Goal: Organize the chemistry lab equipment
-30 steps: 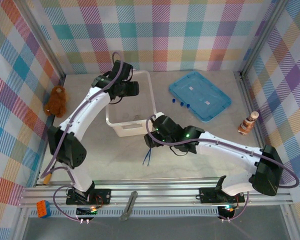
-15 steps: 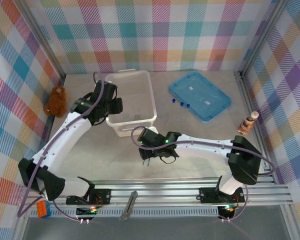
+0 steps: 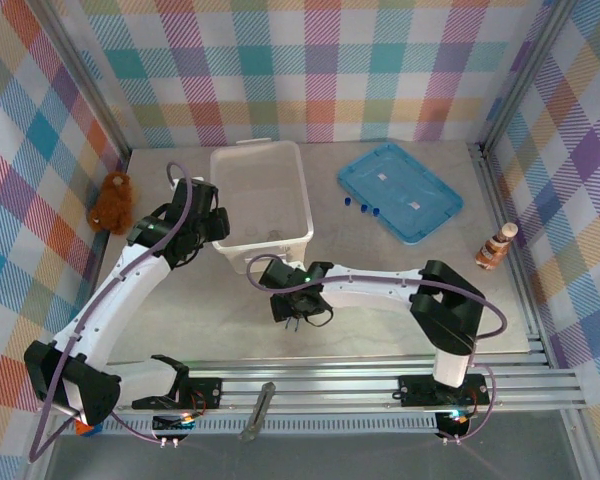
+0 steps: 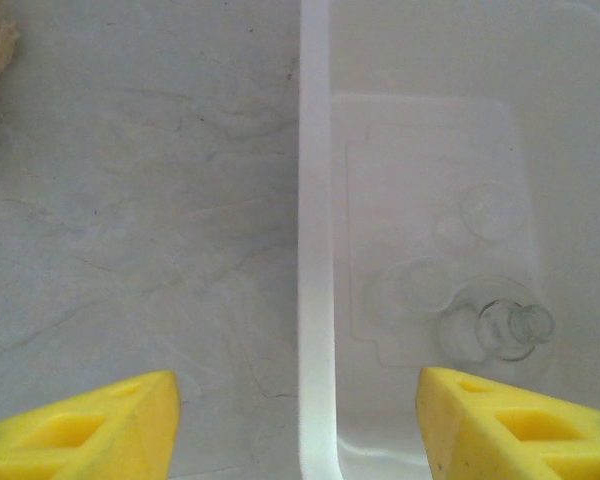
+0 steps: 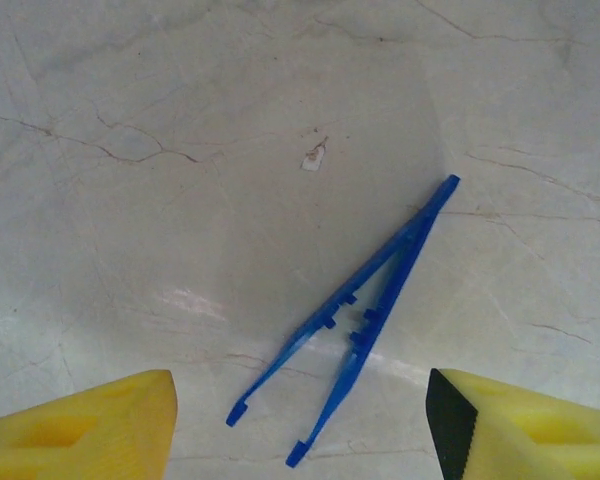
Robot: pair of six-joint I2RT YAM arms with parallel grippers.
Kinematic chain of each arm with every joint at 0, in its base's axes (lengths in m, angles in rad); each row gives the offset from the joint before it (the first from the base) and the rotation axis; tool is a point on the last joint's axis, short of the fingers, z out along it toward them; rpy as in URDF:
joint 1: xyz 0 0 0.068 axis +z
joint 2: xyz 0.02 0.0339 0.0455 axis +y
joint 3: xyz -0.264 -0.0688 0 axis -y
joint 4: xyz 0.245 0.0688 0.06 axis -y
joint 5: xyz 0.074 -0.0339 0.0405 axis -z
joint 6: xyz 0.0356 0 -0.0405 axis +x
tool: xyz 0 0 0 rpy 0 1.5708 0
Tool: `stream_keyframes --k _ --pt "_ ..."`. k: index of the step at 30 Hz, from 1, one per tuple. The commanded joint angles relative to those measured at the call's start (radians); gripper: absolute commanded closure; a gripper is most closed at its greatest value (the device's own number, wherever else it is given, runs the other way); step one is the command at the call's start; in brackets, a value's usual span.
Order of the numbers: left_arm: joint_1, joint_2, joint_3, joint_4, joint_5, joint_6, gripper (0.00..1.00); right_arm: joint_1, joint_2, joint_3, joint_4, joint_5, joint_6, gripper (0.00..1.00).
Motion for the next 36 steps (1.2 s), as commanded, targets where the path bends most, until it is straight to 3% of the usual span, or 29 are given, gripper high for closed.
stream_keyframes --k 1,11,28,36 --pt "0.018 -0.031 -0.012 0.030 0.019 -0.015 0.37 0.007 0.039 0.037 -0.060 -0.006 0.033 0.34" --pt "0.056 -0.067 -0.035 0.047 0.047 -0.021 0.36 0.007 0.099 0.052 -0.057 -0.014 0.057 0.44" --pt "0.085 -0.069 -0.045 0.056 0.097 -0.022 0.37 0.008 0.123 0.065 -0.104 0.021 0.044 0.69" --pt "0.085 -0.058 -0.040 0.056 0.106 -0.021 0.36 0.007 0.132 0.074 -0.118 0.031 0.012 0.61"
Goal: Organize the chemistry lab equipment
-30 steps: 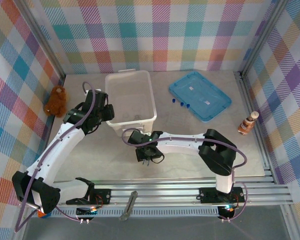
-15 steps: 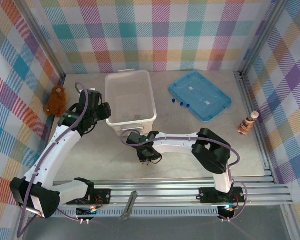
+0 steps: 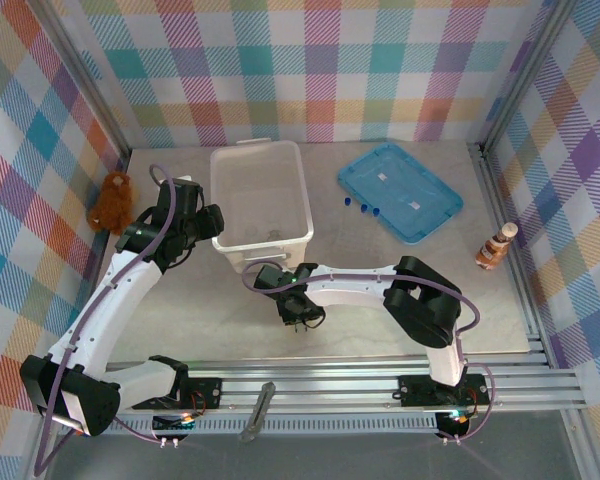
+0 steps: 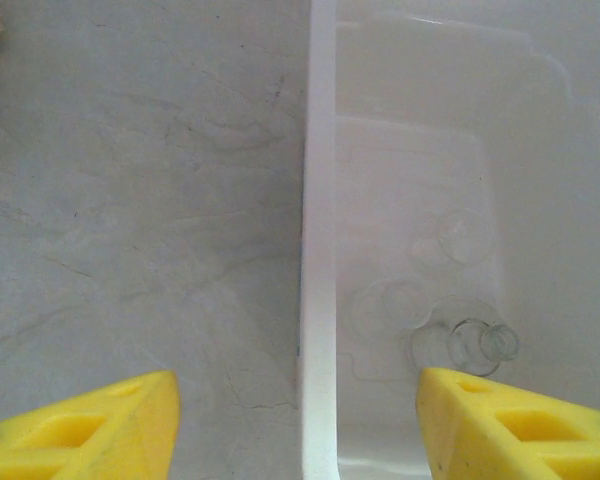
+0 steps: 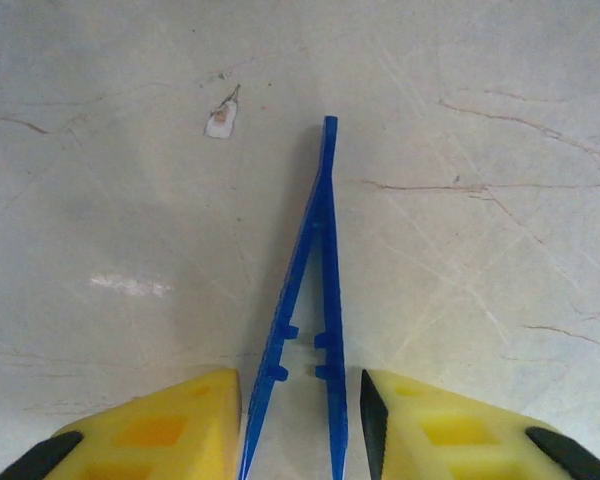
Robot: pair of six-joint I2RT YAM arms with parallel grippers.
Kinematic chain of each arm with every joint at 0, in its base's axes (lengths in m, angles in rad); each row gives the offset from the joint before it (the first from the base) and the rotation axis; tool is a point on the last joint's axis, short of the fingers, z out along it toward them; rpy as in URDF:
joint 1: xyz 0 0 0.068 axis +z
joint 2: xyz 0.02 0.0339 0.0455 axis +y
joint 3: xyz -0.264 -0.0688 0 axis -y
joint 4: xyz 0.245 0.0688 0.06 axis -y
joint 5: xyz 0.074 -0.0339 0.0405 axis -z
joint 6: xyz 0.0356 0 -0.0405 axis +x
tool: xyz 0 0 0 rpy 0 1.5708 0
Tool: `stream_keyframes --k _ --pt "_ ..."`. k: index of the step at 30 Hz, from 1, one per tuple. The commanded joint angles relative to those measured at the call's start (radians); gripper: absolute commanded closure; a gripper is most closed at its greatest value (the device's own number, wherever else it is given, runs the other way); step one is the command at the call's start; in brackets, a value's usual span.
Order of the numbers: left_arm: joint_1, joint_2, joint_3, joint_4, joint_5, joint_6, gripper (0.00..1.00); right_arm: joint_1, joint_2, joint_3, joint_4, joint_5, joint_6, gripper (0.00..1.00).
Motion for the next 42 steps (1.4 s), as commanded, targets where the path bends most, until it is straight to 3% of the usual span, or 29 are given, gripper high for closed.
stream_keyframes --k 1,18,31,37,42 --pt "0.013 -0.007 -0.012 0.004 0.012 -0.006 0.36 0.007 0.027 0.027 -0.028 0.012 -0.018 0.61" --pt "0.013 0.001 -0.019 -0.008 0.104 0.008 0.37 0.007 0.010 -0.005 0.006 0.005 -0.037 0.71" --pt "0.013 0.012 0.007 -0.036 0.148 0.043 0.37 0.010 -0.103 -0.031 0.006 0.022 -0.069 0.73" --pt "0.013 0.042 0.034 -0.071 0.203 0.091 0.37 0.029 -0.181 -0.008 -0.061 0.032 -0.088 0.73" --pt "0.013 0.029 0.041 -0.078 0.175 0.113 0.36 0.057 -0.271 0.034 -0.135 0.057 -0.112 0.73"
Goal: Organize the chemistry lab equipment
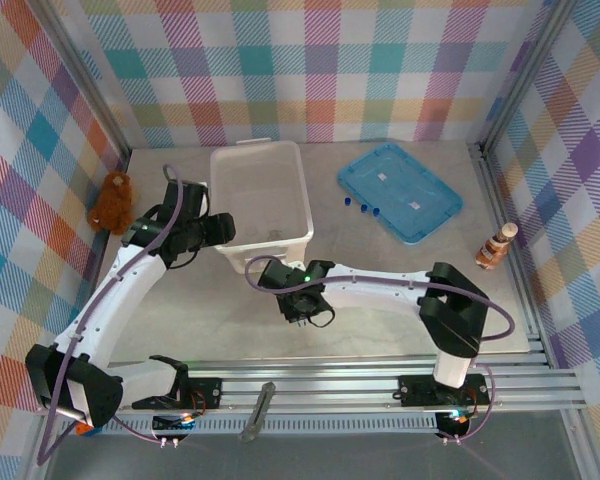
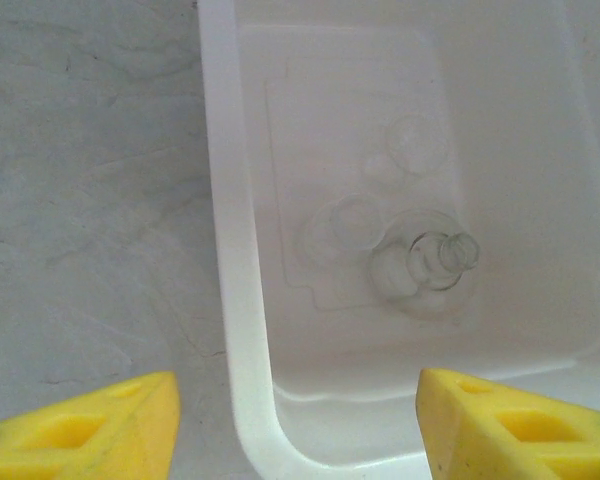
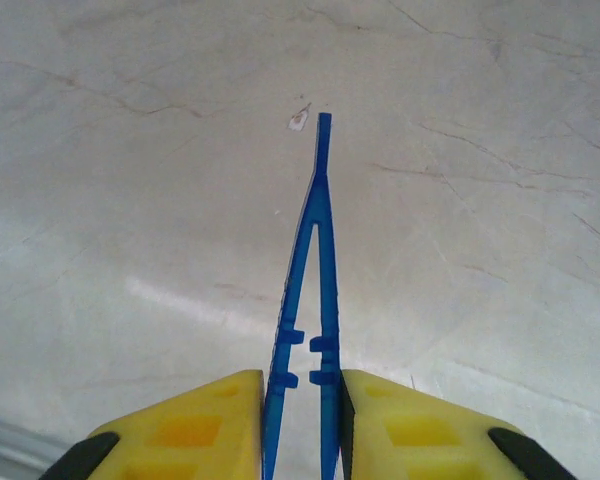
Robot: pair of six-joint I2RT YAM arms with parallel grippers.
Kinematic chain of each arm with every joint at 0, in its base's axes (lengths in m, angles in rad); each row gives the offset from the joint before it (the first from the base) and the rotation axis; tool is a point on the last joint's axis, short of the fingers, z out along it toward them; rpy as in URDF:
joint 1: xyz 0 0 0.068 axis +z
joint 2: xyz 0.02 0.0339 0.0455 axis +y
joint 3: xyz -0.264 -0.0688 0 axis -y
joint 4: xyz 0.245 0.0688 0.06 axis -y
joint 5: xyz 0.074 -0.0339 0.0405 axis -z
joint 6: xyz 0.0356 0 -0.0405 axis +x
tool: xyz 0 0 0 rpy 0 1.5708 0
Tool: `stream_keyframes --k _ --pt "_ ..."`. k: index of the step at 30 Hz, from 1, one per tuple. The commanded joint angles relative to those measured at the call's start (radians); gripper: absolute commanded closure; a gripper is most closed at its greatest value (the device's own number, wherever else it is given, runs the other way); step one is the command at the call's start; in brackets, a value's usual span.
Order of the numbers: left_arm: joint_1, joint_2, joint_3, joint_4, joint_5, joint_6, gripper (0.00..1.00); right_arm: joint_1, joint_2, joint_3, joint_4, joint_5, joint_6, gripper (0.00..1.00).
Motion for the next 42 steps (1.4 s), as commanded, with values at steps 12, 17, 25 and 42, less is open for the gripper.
stream_keyframes --k 12,17,25,42 --pt "0.019 -0.034 -0.015 0.033 0.045 0.040 0.36 0.022 -0.106 0.381 -0.229 0.122 -0.195 0.72" --pt "0.025 -0.066 -0.054 0.062 0.034 0.035 0.37 -0.010 0.008 0.585 -0.232 0.177 -0.294 0.71" --pt "0.043 -0.102 -0.087 0.090 0.031 0.034 0.37 -0.129 0.266 0.942 -0.248 0.117 -0.400 0.69" --pt "0.096 -0.018 -0.090 0.089 0.089 0.012 0.37 -0.316 0.612 1.284 -0.108 -0.097 -0.429 0.69"
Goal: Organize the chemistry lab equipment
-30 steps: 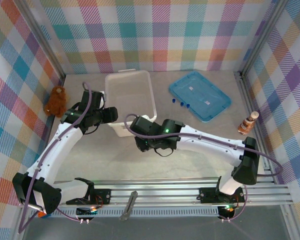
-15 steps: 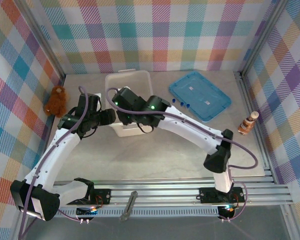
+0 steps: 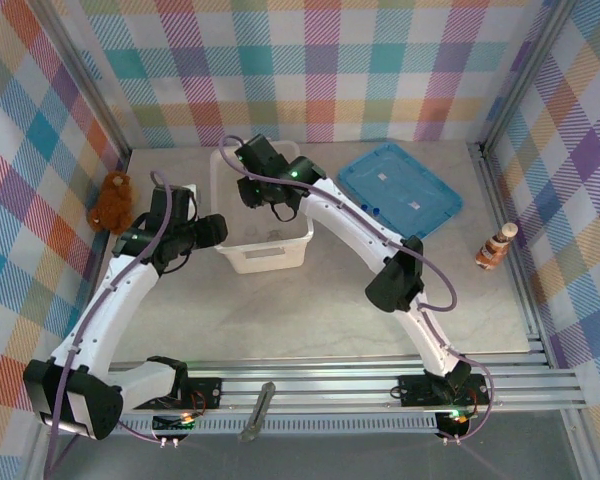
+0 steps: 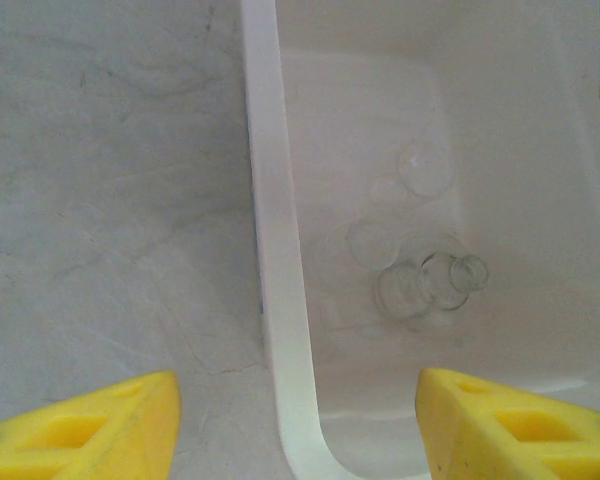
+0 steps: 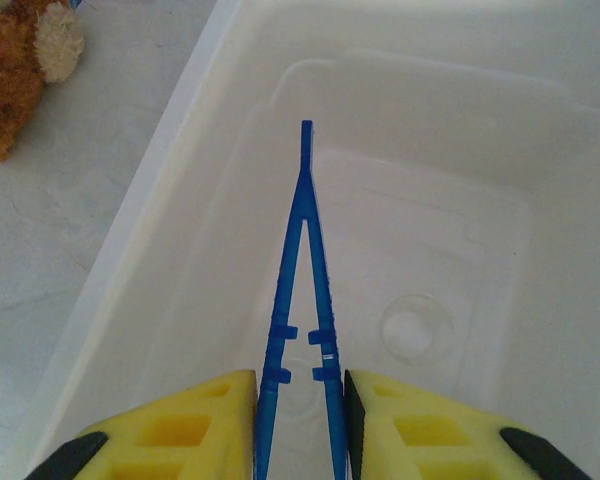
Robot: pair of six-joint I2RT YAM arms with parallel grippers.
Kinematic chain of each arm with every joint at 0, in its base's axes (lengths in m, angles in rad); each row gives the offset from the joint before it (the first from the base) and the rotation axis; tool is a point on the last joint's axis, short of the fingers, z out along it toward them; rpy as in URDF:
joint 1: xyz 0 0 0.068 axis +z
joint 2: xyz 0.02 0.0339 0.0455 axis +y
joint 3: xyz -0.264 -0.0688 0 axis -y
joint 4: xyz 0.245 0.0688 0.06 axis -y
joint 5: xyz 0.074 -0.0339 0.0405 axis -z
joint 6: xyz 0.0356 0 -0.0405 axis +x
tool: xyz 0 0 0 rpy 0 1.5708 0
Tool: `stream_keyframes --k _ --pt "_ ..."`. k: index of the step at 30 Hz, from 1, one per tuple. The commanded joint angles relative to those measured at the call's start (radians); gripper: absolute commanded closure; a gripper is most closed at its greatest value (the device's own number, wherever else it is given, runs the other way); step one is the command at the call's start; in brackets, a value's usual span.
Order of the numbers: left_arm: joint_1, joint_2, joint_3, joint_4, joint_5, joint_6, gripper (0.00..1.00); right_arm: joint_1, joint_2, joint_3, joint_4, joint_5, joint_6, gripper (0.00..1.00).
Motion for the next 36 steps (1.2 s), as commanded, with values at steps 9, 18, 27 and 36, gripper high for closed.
stream_keyframes --k 9,18,27,36 --pt "0.020 0.082 -0.006 0.015 0.105 -0.019 0.37 -0.038 0.137 0.073 0.194 -0.146 -0.011 0.68" --pt "0.019 0.099 -0.010 0.028 0.161 -0.028 0.38 -0.100 0.248 0.122 0.293 -0.204 0.077 0.68" --pt "0.019 0.089 -0.011 0.029 0.161 -0.033 0.38 -0.134 0.326 0.163 0.290 -0.226 0.103 0.68" --pt "0.019 0.088 -0.012 0.032 0.166 -0.036 0.38 -0.143 0.358 0.194 0.284 -0.244 0.089 0.67"
